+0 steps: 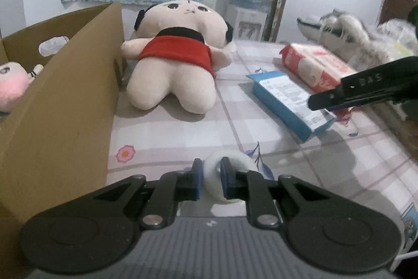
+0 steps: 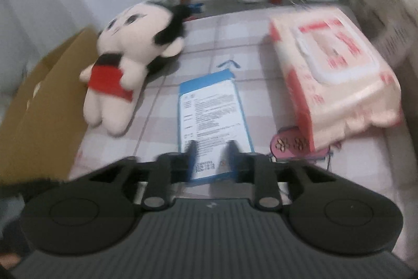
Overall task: Organize soft objects
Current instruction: 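Close the right tool around the blue-and-white medicine box and lift it, then carry the tape roll to the box with the left tool while the right tool carries the medicine box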
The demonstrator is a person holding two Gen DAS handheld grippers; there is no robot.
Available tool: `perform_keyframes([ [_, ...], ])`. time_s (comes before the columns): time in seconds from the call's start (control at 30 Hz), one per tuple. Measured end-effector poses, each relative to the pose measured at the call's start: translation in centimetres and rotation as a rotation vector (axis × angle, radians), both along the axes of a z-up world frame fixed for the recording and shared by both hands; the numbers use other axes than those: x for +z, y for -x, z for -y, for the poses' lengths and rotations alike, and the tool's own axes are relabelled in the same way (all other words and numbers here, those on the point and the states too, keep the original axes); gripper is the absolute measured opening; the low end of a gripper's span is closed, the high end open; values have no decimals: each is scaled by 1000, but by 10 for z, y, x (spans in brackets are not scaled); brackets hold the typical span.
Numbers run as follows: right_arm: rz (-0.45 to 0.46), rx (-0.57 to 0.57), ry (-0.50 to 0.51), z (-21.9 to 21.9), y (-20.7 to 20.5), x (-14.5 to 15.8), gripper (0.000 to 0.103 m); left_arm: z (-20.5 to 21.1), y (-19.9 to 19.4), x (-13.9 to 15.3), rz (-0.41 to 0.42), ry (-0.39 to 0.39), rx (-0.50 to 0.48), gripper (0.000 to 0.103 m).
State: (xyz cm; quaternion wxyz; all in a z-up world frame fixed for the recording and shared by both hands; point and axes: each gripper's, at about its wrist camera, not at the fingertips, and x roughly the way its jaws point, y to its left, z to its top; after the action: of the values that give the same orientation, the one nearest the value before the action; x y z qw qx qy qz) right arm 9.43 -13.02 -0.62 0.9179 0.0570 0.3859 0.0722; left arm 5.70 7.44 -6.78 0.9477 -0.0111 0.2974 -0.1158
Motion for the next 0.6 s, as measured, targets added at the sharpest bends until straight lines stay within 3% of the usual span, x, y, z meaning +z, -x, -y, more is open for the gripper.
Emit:
perform_keyframes([
  [0.03, 10, 10, 52, -4, -3, 2, 61, -1, 1, -1, 10, 2, -3, 16],
  [0.13, 25, 55, 139, -12, -13, 8, 74, 0, 0, -2, 24, -11, -20, 16],
  [0.2, -11, 100, 160, -16, -29, 6, 84, -1, -1, -2, 25, -6, -24, 16],
  [0.33, -110, 100, 204, -24, -61, -16, 85, -1, -3, -2, 19, 5, -19, 16],
  [0.37, -97, 86, 201, -23, -63, -20, 88, -1, -2, -2, 19, 5, -20, 16],
  [0.4, -84, 77, 203, -24, -64, -21, 83, -1, -2, -2, 21, 3, -21, 16],
  [0.43, -74, 65, 192, -25, -63, -18, 70, -1, -2, -2, 23, 2, -22, 16],
  [0.5, -93, 60, 138, -21, -60, -16, 70, -1, -1, -2, 23, -1, -25, 16],
  [0.6, -48, 65, 136, -20, -40, -22, 70, -1, 0, -1, 21, 0, -27, 16],
])
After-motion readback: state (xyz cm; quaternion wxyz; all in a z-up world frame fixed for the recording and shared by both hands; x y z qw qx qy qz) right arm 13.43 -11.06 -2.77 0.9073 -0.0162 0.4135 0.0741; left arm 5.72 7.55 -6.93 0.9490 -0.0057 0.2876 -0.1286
